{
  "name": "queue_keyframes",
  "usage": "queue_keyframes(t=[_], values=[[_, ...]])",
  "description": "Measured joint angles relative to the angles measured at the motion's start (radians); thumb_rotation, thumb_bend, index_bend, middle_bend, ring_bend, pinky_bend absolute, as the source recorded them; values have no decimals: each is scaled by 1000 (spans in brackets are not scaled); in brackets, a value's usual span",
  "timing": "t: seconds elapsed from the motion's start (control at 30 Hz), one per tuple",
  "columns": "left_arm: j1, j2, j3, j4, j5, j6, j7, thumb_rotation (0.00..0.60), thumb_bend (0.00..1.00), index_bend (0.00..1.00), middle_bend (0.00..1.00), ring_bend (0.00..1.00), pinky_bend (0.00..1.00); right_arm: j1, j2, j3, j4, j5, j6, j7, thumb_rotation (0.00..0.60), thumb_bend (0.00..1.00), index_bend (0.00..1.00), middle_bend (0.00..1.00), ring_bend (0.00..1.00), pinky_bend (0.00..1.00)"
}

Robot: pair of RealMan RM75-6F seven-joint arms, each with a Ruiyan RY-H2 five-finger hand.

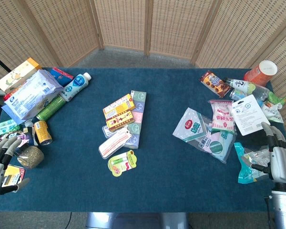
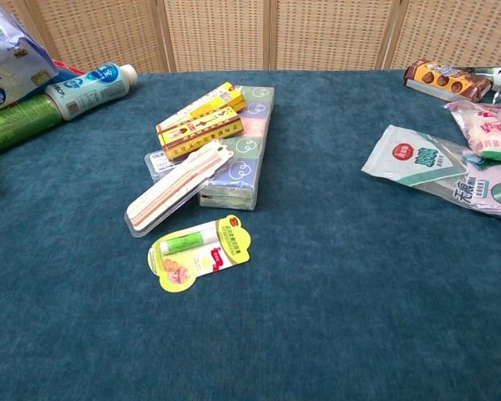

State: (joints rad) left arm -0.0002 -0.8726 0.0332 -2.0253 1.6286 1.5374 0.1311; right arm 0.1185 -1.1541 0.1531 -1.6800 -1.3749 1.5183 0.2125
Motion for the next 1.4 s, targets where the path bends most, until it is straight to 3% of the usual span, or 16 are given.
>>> queue_keyframes(t=[0.33,0.5,0.63,0.87,1.0,1.27,1.4], values=[[-20,-10,-8,0,-35,-40,-17,600,0,0,0,0,0,-5,9,14,-15,-5,-1,14,600,0,0,0,0,0],[-95,-28,-51,-9,-113,-144,-15,600,0,0,0,0,0,-10,19,20,-21,-4,-2,30,600,0,0,0,0,0],[-194,-56,-114,-19,-221,-255,2,600,0,0,0,0,0,-13,24,23,-25,-6,-2,39,600,0,0,0,0,0],[-407,-164,-225,23,-538,-445,91,600,0,0,0,0,0,-16,34,26,-33,-5,-11,66,600,0,0,0,0,0],[-543,-254,-264,84,-747,-517,189,600,0,0,0,0,0,-19,41,31,-35,-2,-13,85,600,0,0,0,0,0],[-827,-454,-312,234,-1125,-563,424,600,0,0,0,0,0,-23,51,41,-36,5,-18,116,600,0,0,0,0,0],[-935,-532,-327,295,-1235,-554,512,600,0,0,0,0,0,-25,57,45,-37,10,-22,134,600,0,0,0,0,0]])
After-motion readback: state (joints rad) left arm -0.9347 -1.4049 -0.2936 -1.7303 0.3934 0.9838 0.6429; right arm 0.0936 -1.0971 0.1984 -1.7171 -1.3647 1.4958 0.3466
